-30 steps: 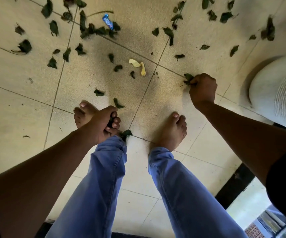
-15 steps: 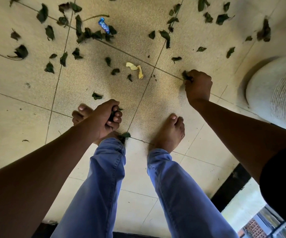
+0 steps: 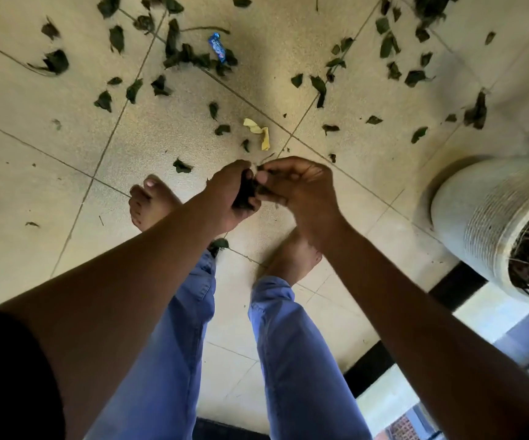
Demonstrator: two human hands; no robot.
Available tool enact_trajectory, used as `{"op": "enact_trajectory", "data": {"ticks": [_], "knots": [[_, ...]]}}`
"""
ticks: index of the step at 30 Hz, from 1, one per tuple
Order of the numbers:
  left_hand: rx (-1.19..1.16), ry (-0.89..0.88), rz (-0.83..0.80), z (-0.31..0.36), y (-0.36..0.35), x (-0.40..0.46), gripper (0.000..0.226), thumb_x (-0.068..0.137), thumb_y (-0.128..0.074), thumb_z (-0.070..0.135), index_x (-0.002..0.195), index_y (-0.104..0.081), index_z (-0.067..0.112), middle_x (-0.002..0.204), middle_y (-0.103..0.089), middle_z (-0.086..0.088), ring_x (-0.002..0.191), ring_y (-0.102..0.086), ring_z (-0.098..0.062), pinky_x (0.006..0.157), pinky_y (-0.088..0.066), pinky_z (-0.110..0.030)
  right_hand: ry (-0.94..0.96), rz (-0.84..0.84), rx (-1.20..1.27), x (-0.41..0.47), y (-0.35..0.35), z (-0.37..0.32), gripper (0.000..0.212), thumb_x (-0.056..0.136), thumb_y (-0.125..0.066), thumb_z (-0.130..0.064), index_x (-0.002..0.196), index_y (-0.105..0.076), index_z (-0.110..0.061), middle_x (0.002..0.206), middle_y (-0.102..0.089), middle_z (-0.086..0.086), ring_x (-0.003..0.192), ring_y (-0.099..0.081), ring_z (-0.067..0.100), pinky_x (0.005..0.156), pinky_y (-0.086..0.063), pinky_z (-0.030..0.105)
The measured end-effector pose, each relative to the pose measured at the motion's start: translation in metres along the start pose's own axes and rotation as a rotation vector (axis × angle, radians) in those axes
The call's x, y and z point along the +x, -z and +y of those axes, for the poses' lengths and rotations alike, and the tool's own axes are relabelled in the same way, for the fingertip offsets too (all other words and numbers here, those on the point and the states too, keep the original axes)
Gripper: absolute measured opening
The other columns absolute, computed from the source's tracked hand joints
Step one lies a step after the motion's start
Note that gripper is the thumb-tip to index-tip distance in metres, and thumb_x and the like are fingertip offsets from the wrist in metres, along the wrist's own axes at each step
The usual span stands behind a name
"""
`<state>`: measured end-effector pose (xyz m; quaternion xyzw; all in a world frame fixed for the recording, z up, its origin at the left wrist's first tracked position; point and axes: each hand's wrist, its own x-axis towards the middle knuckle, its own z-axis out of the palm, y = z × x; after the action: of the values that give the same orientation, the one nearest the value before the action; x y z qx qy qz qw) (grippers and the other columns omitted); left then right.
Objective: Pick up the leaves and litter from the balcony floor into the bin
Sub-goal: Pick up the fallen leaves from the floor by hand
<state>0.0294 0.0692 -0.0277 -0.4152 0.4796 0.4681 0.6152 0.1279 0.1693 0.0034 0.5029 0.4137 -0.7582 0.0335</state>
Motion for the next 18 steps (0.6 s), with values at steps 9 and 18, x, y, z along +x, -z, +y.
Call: {"op": "enact_trajectory", "data": {"ticks": [9,18], "knots": [[-0.309,0.028,-0.120,0.003,0.008,-0.009,0.039,0.101,-0.048,0.031,0.065,-0.050,0.018,0.057,-0.051,0.003,0.052,-0.059,-0.011,0.058,-0.050,-0.018,0.553,0.280,-0.992,-0.007,-0.052,0.032,0.021,0.077,-0.069,-0.003,0.085,-0.081,-0.019,0.081,-0.069,-0.002,0.081,-0.057,0.022,0.071,-0.040,0.026],[-0.233,0.029,0.087,0.010,0.025,-0.013,0.041,0.102,-0.045,0.029,0.062,-0.037,0.021,0.047,-0.042,0.004,0.048,-0.050,-0.009,0.056,-0.042,-0.022,0.774,-0.180,-1.456,-0.006,-0.062,0.027,0.033,0.062,-0.072,0.012,0.092,-0.072,-0.003,0.078,-0.064,0.009,0.070,-0.057,0.025,0.061,-0.032,0.023]]}}
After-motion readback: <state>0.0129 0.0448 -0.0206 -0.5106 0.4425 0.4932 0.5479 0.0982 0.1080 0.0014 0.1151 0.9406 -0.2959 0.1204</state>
